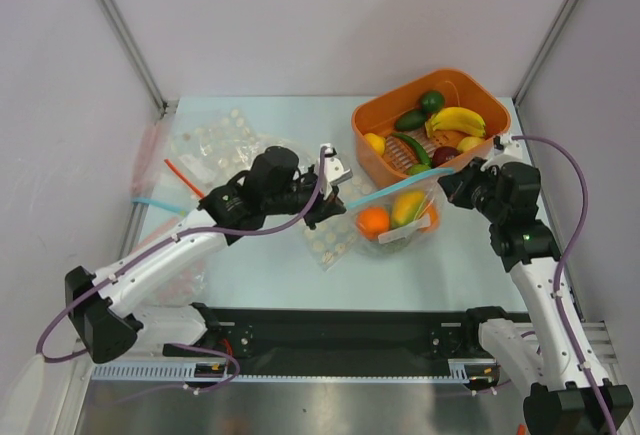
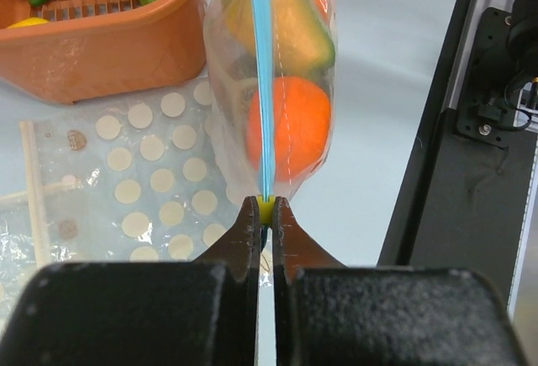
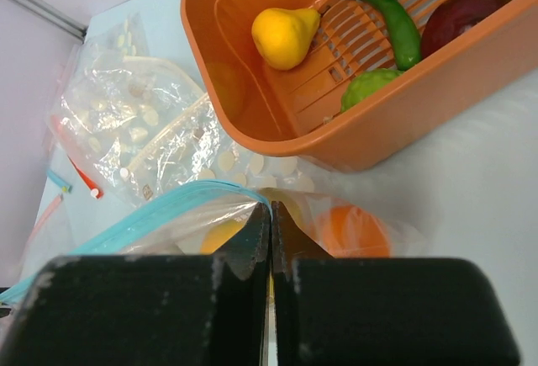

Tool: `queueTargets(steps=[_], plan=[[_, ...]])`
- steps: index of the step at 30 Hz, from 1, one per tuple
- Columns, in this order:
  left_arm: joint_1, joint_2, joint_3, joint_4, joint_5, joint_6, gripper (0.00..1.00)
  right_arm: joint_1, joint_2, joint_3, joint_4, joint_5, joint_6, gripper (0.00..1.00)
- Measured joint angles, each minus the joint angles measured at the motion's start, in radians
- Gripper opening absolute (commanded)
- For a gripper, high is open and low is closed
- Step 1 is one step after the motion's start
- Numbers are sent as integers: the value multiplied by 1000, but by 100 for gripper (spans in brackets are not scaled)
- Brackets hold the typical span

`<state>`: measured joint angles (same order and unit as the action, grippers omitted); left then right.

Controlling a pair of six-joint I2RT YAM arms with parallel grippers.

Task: Place the food in the zip-top bag and seal the zipper
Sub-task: Place the zipper food storage bag at the center of the board.

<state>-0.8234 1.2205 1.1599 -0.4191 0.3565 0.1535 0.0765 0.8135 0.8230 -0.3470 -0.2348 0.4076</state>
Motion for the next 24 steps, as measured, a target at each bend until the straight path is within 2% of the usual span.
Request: queueTargets(steps=[8, 9, 10, 11, 12, 13, 15, 16, 18, 19, 22, 24], plan=[[3, 140, 126, -21, -45, -23, 2, -8, 21, 5, 3, 96, -15, 2], [6, 160, 146, -22, -51, -23, 6, -11, 34, 7, 8, 113, -18, 11], [11, 189, 176, -32, -57, -23, 20, -11, 51, 12, 10, 129, -19, 39], [17, 219, 207, -39, -64, -21, 30, -13, 70, 18, 14, 151, -19, 57], [25, 246, 237, -49, -70, -21, 37, -17, 90, 23, 24, 179, -23, 82], [35, 272, 266, -63, -80, -26, 48, -22, 104, 27, 28, 196, -33, 88], [59, 315, 316, -77, -95, -43, 59, -29, 144, 51, 26, 236, -38, 96], [68, 326, 330, -79, -102, -50, 70, -32, 163, 67, 23, 253, -39, 100], [87, 334, 342, -80, -117, -76, 77, -33, 187, 106, 11, 279, -44, 100], [92, 333, 343, -79, -123, -92, 86, -33, 190, 125, 6, 293, -43, 100], [108, 314, 341, -70, -162, -150, 100, -32, 183, 187, -11, 335, -31, 100], [111, 282, 328, -51, -189, -199, 100, -33, 174, 243, -51, 383, 5, 100]])
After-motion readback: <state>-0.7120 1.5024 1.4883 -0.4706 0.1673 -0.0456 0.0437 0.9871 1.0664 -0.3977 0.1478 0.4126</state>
